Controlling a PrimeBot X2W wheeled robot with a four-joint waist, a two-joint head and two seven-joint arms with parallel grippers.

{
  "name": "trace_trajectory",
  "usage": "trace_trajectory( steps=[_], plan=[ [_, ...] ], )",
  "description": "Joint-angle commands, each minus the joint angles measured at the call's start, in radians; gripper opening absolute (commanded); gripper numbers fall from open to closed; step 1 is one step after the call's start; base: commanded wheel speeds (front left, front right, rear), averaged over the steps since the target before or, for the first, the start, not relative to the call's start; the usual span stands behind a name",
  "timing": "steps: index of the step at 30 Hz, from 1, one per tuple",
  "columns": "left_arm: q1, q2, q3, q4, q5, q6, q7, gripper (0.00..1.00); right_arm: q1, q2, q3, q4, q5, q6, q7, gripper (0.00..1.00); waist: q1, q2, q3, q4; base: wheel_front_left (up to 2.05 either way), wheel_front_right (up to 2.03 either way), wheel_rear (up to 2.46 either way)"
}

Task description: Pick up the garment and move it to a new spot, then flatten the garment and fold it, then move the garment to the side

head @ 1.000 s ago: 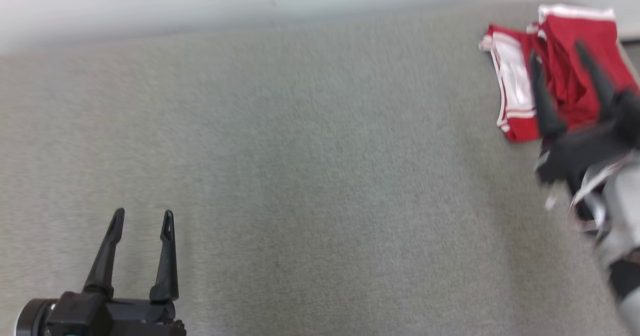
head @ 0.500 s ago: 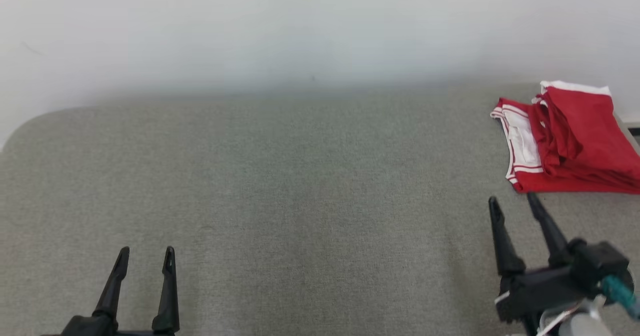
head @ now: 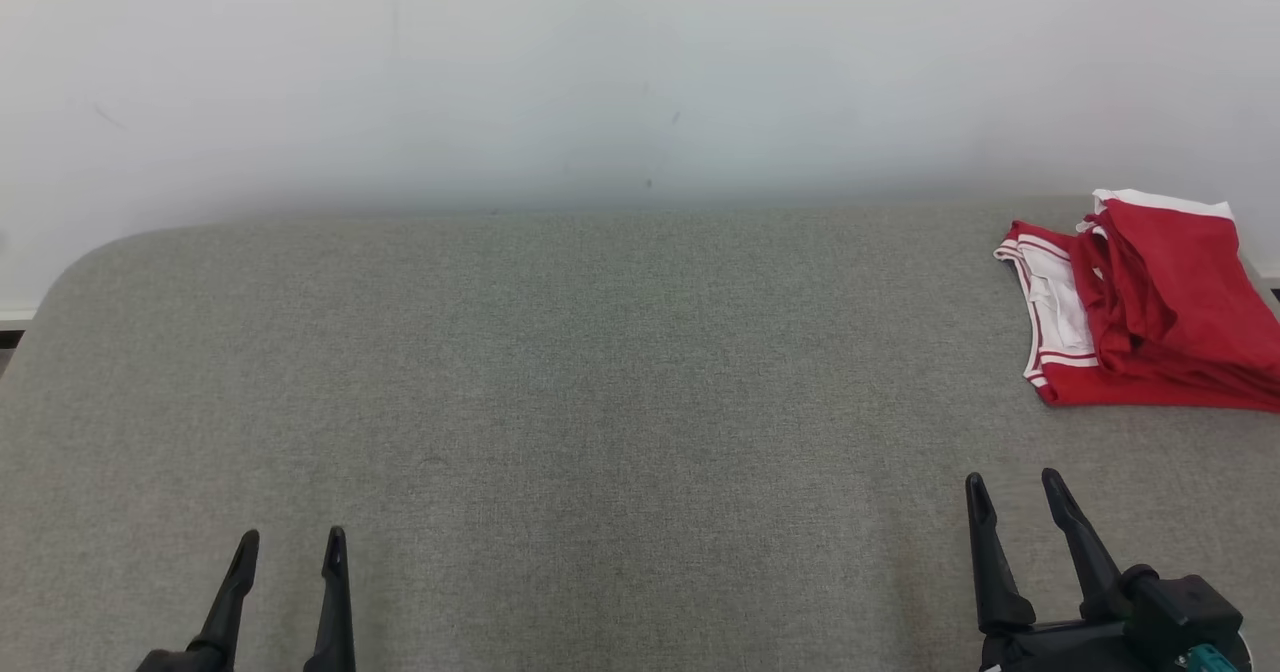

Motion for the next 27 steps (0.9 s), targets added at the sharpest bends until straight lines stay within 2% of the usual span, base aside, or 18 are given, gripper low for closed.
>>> trace_trajectory(
  steps=[1,14,15,20,27],
  plan=[
    [0.016,0.003,0.006,0.007,-0.010,0.001,0.000,1.00,0.011,0.007,-0.010,-0.005,-0.009,-0.003,0.002,1.00,0.0000,0.0001,-0.001,0.001,0.00,0.00,0.00],
    [0.021,0.008,0.008,0.010,-0.025,-0.011,0.000,1.00,0.018,0.027,-0.045,-0.007,-0.024,-0.003,0.002,1.00,0.0000,0.0001,-0.010,0.003,0.00,0.00,0.00],
    [0.015,0.004,0.008,0.012,-0.023,-0.009,0.000,0.00,0.015,0.025,-0.043,-0.006,-0.015,0.000,0.000,0.00,0.0000,0.0000,-0.010,0.003,0.00,0.00,0.00],
    [0.020,-0.006,0.009,0.056,-0.036,-0.010,0.007,0.00,0.033,0.028,-0.041,0.032,-0.001,0.000,0.003,0.00,0.0000,0.0001,-0.010,0.003,0.00,0.00,0.00],
    [-0.003,-0.009,0.021,0.071,-0.176,-0.015,0.048,0.00,0.017,0.031,-0.054,0.038,0.134,0.000,0.039,0.00,0.0000,0.0001,-0.009,0.001,0.00,0.00,0.00]
  ],
)
